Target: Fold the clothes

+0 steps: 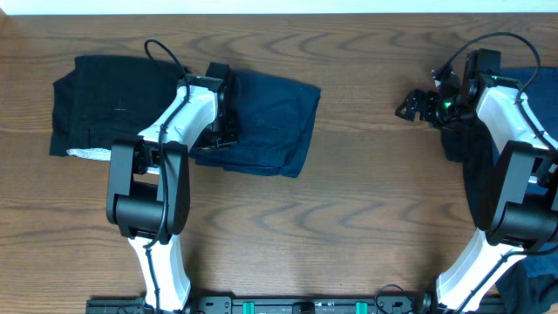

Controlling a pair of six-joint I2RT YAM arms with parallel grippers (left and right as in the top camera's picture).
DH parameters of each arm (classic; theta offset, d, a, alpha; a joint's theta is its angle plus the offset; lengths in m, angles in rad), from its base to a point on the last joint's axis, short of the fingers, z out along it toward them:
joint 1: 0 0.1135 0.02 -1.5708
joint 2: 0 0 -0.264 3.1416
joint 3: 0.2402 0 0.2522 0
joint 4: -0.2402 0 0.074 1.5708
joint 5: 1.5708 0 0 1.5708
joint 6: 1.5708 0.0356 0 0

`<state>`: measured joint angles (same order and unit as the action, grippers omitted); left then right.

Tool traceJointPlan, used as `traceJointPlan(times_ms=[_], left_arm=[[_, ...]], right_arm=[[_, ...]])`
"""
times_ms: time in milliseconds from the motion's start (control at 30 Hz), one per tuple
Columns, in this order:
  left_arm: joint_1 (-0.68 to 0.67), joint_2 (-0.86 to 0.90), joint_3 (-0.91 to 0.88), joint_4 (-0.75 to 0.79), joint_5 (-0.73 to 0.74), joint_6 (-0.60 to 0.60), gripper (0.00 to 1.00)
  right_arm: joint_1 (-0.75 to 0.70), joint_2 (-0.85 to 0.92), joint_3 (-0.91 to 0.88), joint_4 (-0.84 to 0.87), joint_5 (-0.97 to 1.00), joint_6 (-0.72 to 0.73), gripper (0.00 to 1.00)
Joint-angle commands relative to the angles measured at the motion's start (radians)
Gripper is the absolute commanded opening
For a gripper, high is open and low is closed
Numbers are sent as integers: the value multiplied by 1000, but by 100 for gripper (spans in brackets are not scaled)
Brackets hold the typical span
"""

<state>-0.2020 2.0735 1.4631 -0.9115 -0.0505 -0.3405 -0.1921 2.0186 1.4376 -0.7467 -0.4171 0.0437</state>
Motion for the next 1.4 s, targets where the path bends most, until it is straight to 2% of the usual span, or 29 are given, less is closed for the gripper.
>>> traceJointPlan(times_ms=[0,67,100,367,567,700,933,1167,1367], left_arm=[[-10,-57,49,-39,-10,53,28],[-10,-89,70,-70,-10,53,39],[-10,-105,73,-74,-10,54,41],[-10,-132,71,-35,-10,52,42],[10,-128,69,-26,-14,65,76],[29,-127,60,-26,-14,109,86],[47,-121,20,-17,-14,158,88],[60,-63,19,-2,-12,156,88],[60,41,19,4,105,157,88]], right_arm=[[3,-17,7,-1,0,-4,99],[3,-17,7,-1,0,-4,99],[3,-17,7,-1,0,-4,99],[3,-17,7,-1,0,-4,99],[3,-17,7,-1,0,-4,99],[3,-17,7,-1,0,-4,99],[3,-17,7,-1,0,-4,99],[3,-17,7,-1,0,-4,99],[3,-17,7,-1,0,-4,99]])
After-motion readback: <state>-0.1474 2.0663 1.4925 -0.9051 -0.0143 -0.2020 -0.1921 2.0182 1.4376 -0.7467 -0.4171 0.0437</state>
